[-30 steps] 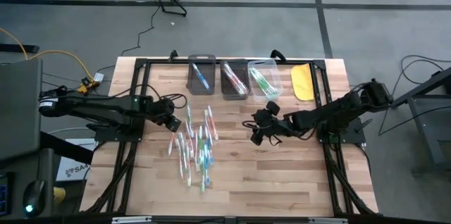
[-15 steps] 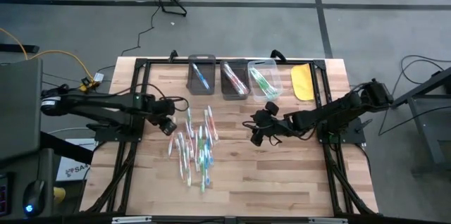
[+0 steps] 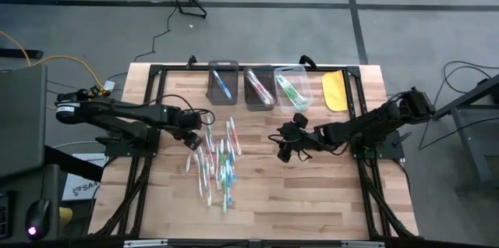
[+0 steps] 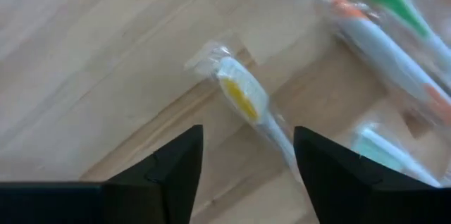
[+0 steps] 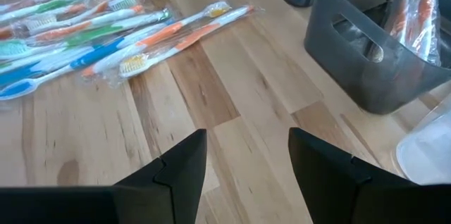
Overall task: Pick & Place Toothbrushes
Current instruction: Put the orange toothbrush into the right black bin
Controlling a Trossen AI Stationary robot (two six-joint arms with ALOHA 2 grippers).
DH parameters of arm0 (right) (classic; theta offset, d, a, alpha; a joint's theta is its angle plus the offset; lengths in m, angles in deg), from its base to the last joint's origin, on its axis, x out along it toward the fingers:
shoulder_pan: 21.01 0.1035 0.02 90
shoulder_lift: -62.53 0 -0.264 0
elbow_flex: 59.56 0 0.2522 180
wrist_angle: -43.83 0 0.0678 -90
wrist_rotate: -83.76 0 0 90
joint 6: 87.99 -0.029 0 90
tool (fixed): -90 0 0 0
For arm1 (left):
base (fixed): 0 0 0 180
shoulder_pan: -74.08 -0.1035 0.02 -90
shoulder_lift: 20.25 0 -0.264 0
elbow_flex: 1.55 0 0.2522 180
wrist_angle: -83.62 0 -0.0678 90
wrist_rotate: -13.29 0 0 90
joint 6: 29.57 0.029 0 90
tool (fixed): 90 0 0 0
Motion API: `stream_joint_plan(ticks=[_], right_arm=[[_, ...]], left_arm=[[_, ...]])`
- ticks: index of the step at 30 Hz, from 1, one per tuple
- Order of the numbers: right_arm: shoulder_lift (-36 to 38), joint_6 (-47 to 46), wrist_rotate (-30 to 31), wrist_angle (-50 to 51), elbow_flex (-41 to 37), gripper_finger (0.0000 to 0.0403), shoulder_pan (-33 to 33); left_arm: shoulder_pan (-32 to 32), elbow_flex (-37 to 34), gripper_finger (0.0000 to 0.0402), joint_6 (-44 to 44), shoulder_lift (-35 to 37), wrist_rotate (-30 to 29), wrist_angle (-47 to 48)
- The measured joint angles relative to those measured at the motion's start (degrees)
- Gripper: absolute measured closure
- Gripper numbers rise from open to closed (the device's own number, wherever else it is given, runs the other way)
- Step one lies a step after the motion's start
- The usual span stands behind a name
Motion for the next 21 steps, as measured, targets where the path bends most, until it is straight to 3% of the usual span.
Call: stream_joint_plan(ticks=[4, 8, 12, 18, 21], right_arm=[[0.00, 0.00, 0.00, -0.10, 0.00, 0.0209, 0.00], [-0.02, 0.00, 0.02, -0.45, 0.02, 0.0209, 0.00], [-0.02, 0.02, 0.19, -0.88, 0.02, 0.0209, -0.11], [-0.02, 0.60, -0.22, -0.98, 0.02, 0.0209, -0.17], [-0.02, 1.49, -0.14, -0.98, 0.02, 0.0209, -0.19]], left_arm=[[0.00, 0.00, 0.0182, -0.63, -2.66, -0.37, -2.42], [0.00, 0.10, 0.0206, -0.90, -3.97, -0.53, -2.78], [0.00, 0.12, 0.0261, 1.13, -4.14, -0.54, -2.01], [-0.03, 0.08, 0.0381, 6.57, -4.14, 1.37, -1.79], [0.01, 1.03, 0.0390, 8.05, -3.75, 2.54, 1.40]])
